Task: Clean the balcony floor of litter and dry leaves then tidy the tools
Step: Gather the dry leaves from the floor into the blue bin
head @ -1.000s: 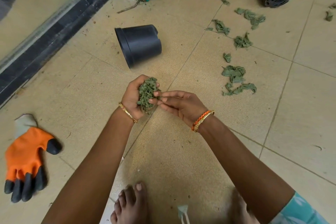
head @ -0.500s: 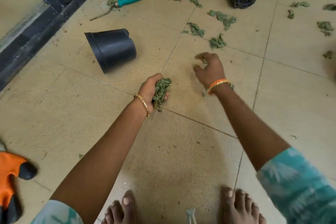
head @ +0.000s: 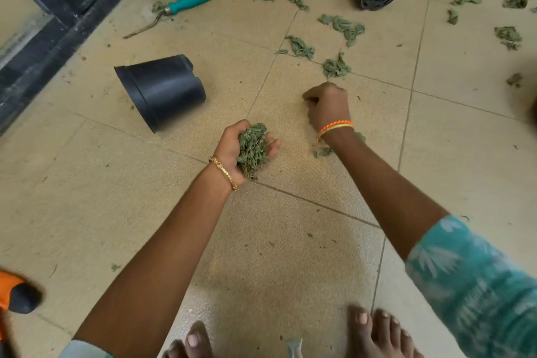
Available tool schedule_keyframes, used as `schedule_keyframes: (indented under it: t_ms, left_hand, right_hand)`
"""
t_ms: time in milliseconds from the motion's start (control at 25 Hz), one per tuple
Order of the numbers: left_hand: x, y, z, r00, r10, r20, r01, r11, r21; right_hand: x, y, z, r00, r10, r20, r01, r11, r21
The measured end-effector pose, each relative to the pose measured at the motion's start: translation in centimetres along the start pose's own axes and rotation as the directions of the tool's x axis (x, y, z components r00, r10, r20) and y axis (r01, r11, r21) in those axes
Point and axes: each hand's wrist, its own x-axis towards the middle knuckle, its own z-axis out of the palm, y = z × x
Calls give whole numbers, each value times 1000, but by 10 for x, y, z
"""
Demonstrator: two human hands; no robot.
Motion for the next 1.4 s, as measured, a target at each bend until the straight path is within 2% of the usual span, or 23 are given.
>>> schedule_keyframes:
  t_ms: [120, 240, 320, 400, 480, 520, 600, 760, 920, 1000, 1080, 1160, 1200, 1280, 1400]
  left_hand:
    - [1, -6, 0, 995, 11, 95, -11, 1000, 2]
    - [-1, -12, 1, 991, -15, 132, 6, 998, 69]
    - [0, -15, 2, 992, -49, 112, 25, 978, 208]
    - [1, -17, 5, 995, -61, 73, 38, 959, 280]
    - [3, -18, 6, 998, -60, 32, 51, 974, 221]
    - [5, -18, 5, 999, -50, 14, 46, 982, 184]
    - [5, -17, 3, 1000, -28, -14, 30, 984, 177]
    - [0, -15, 10, 998, -23, -62, 36, 975, 218]
    - [-3, -19, 13, 997, -32, -71, 48, 971, 235]
    - [-3, -19, 11, 998, -18, -68, 33, 971, 236]
    - [-4, -17, 9, 999, -20, -34, 27, 972, 234]
    - [-6, -16, 9, 1000, -11, 14, 7, 971, 240]
    - [-7, -17, 10, 999, 3, 40, -13, 965, 262]
    - [-8, -19, 8, 996, 33, 82, -57, 947, 316]
    - [-10, -23, 2, 993, -1, 114, -40, 933, 359]
  right_hand:
    - [-54, -27, -9, 998, 16, 62, -36, 945, 326]
    - [-85, -33, -9, 983, 62, 175, -133, 891, 433]
    - [-90, -33, -10, 989, 45, 141, -93, 928, 360]
    - [-90, -30, -14, 979, -9, 205, -47, 962, 267]
    - [-82, -21, -25, 963, -28, 269, -43, 966, 256]
    - [-73, -12, -30, 970, -30, 243, -29, 971, 239]
    - [-51, 10, -34, 981, -16, 194, -4, 995, 102]
    - [-23, 30, -18, 968, 96, 231, -66, 989, -135]
    - [-29, 18, 3, 985, -79, 151, 121, 949, -291]
    - [-28, 17, 5, 982, -132, 137, 169, 937, -307]
    - [-28, 12, 1, 983, -178, 53, 186, 958, -218]
    - [-42, -4, -2, 978, -193, -74, 195, 981, 21]
    - [-54, -14, -2, 978, -187, -91, 198, 969, 145]
    - [-78, -31, -2, 987, -158, -39, 162, 937, 310]
    - [-95, -40, -6, 998, -23, 55, -6, 877, 480]
